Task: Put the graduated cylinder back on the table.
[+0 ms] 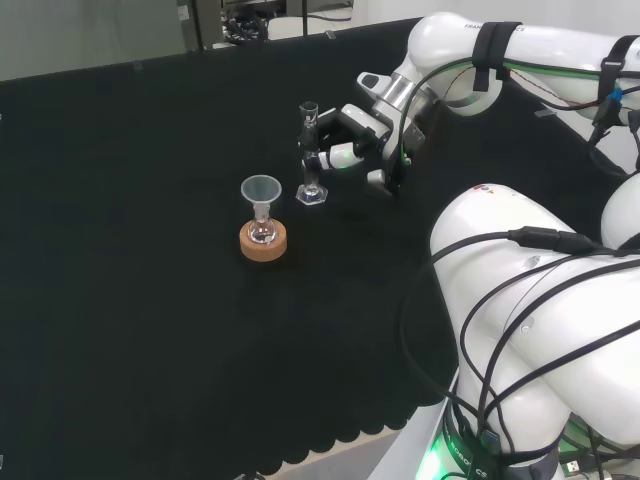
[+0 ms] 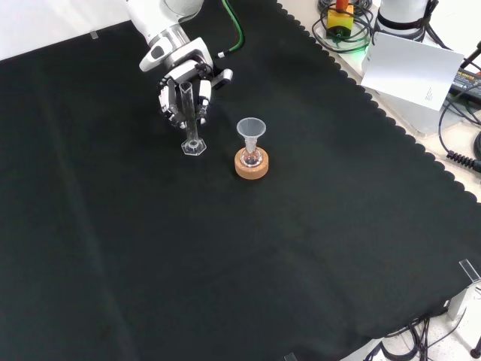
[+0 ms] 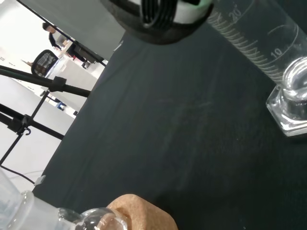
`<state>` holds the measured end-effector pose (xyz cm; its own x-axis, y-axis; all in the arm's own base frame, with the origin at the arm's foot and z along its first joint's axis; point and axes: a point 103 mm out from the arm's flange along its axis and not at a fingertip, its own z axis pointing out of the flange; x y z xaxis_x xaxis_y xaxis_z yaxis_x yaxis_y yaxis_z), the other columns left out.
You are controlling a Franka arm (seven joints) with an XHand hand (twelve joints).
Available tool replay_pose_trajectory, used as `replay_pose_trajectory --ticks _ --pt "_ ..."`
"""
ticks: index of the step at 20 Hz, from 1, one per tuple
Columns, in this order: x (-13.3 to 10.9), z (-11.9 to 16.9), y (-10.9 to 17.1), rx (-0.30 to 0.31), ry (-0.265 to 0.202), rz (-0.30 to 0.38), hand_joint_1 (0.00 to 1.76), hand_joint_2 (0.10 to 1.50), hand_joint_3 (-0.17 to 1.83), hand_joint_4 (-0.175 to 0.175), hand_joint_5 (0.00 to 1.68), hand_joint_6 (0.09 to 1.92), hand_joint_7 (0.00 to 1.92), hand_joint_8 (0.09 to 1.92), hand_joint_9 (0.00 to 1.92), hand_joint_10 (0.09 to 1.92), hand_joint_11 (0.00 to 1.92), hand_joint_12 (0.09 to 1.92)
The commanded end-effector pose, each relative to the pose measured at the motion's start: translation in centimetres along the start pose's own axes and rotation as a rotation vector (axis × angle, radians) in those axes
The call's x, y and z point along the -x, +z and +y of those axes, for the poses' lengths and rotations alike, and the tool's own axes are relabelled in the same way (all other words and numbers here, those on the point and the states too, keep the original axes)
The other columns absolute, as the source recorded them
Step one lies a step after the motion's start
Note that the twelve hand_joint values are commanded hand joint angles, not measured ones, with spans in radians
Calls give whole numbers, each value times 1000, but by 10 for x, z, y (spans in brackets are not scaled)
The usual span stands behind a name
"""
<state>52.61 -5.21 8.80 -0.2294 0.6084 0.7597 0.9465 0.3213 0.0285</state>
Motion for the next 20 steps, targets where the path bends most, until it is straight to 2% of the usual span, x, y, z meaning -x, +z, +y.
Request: replay_pose_trajectory --ticks 1,3,7,11,15,20 --pt "-1 -1 -1 -15 12 -7 1178 1080 -4 -85 1045 892 1066 730 1287 239 1147 890" --pt "-1 -1 -2 -21 14 -11 1123 1071 -3 5 1065 863 1082 583 1279 199 1086 930" --pt "-3 -1 -5 -33 22 -25 1080 1068 -1 100 1064 863 1054 510 1239 159 972 1011" --pt "-4 -1 -6 -50 28 -39 1062 1037 -135 54 950 612 957 518 1147 146 797 1120" --pt "-5 0 -7 -63 47 -43 1033 1035 -174 42 899 577 894 524 1075 151 668 1200" --pt "-4 1 -7 -74 65 -51 1015 1031 -175 28 853 588 852 532 1035 169 617 1228"
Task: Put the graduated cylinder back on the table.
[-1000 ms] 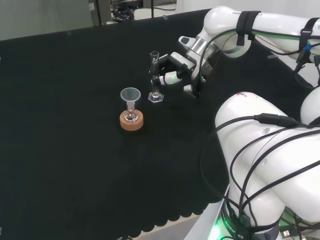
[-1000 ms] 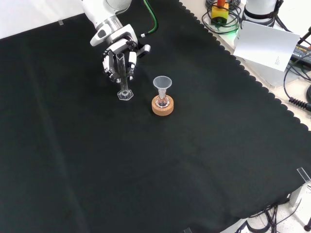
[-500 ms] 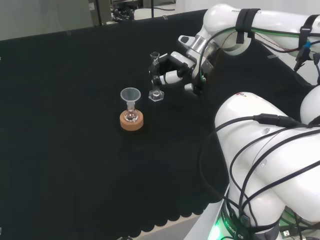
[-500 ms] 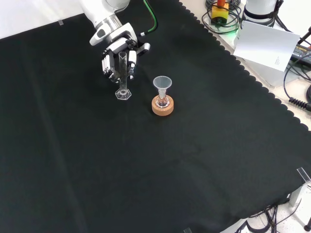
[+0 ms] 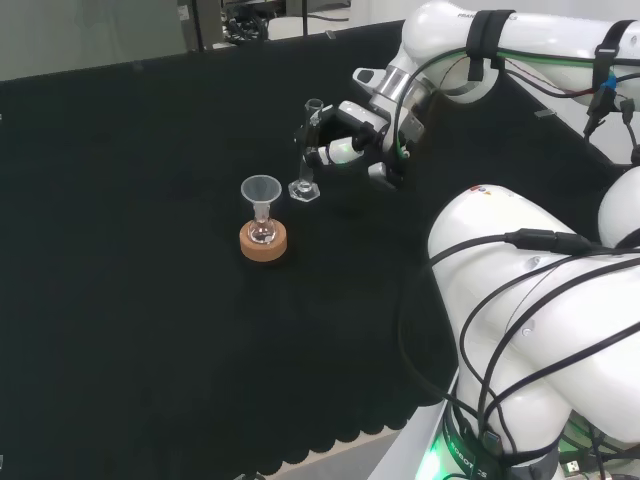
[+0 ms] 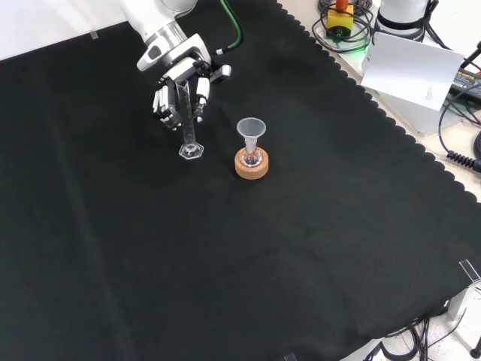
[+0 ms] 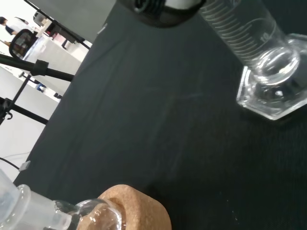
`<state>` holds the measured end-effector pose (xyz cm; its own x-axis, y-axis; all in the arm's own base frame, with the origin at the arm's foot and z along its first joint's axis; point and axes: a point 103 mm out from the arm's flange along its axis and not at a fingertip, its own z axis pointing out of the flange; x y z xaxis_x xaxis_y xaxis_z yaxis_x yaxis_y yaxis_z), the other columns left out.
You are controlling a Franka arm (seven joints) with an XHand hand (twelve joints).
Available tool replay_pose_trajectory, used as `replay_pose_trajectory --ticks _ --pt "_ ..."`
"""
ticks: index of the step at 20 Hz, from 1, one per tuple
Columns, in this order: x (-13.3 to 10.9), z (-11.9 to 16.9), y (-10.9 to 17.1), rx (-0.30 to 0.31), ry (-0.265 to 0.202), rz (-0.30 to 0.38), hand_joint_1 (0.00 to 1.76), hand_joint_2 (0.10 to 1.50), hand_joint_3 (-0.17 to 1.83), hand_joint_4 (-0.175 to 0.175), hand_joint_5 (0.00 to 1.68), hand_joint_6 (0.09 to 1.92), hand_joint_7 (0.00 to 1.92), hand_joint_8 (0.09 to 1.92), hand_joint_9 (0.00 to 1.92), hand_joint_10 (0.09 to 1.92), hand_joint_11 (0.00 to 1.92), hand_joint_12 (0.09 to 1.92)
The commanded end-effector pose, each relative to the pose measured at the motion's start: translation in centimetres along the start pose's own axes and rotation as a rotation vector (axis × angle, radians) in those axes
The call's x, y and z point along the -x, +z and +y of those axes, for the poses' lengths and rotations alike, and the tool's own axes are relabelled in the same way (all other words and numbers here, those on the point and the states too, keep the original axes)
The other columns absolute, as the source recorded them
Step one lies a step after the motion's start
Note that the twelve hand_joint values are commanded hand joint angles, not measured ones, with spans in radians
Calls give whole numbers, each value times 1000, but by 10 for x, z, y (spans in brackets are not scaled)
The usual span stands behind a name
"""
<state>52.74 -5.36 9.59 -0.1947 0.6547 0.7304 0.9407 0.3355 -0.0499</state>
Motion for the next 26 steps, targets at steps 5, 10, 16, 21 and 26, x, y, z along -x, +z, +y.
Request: replay_pose_trajectory --ticks 5,10,16,21,26 --pt "-1 1 -1 -15 20 -12 1008 1029 -175 15 813 597 817 539 1000 183 592 1238" --pt "-7 3 -4 -14 17 -23 1002 1026 -175 -9 713 622 730 576 924 234 543 1255" --pt "-11 5 -7 -22 23 -47 985 1019 -175 -30 583 624 599 633 755 438 458 1285" --pt "-14 4 -14 -29 30 -55 958 1008 -175 -47 414 468 385 648 525 558 283 1333" --pt "-23 -5 -38 -1 39 -86 904 978 -175 -54 298 168 120 657 238 694 23 1429"
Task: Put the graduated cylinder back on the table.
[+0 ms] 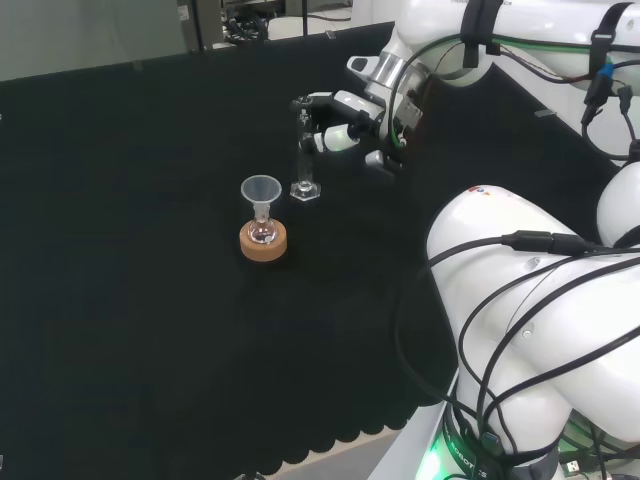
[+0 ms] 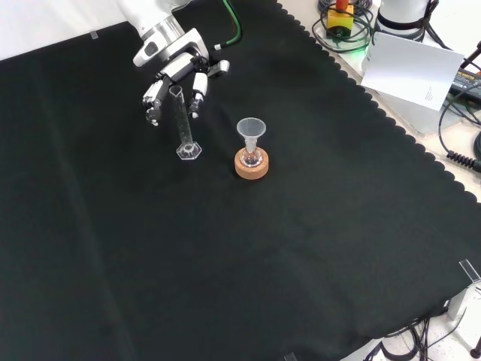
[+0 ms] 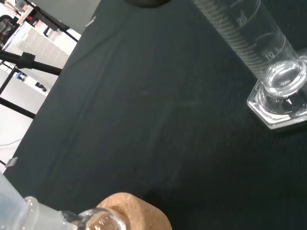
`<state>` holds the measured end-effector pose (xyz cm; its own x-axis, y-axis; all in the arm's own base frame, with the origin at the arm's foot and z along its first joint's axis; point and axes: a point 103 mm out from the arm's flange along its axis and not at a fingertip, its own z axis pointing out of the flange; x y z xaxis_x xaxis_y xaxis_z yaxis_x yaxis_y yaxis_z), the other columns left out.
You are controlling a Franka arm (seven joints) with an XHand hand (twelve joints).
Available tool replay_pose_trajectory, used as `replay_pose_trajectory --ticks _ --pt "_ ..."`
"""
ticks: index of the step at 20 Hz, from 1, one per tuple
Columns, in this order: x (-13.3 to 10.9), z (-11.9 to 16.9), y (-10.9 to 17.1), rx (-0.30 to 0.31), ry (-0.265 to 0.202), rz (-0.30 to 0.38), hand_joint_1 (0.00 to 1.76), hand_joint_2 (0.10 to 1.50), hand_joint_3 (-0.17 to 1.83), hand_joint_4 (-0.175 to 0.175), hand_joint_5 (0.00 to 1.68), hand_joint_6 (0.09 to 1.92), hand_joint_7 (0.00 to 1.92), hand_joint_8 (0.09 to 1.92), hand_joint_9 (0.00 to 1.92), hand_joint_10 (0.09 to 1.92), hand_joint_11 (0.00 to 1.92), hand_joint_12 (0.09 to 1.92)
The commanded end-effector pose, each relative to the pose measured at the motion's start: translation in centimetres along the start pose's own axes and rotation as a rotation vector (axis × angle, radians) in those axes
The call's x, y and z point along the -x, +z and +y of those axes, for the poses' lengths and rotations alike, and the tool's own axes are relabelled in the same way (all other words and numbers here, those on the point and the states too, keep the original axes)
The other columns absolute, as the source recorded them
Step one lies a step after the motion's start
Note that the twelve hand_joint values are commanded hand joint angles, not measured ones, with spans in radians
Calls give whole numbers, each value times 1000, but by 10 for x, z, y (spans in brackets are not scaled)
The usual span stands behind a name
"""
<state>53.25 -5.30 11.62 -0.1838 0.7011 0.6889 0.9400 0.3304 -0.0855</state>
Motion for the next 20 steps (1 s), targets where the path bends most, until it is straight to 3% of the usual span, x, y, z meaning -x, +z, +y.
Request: replay_pose_trajectory --ticks 1,7,13,20 --pt "-9 -13 -28 29 13 -38 901 976 -175 -54 296 155 113 658 229 700 15 1432" --pt "-26 -42 -67 92 32 -105 889 972 -175 -54 314 102 101 665 214 719 5 1438" --pt "-57 -83 -105 137 58 -234 884 972 -175 -57 328 98 118 673 230 727 7 1439" --pt "-93 -119 -119 142 113 -349 881 978 -175 -57 338 90 142 681 256 732 26 1442"
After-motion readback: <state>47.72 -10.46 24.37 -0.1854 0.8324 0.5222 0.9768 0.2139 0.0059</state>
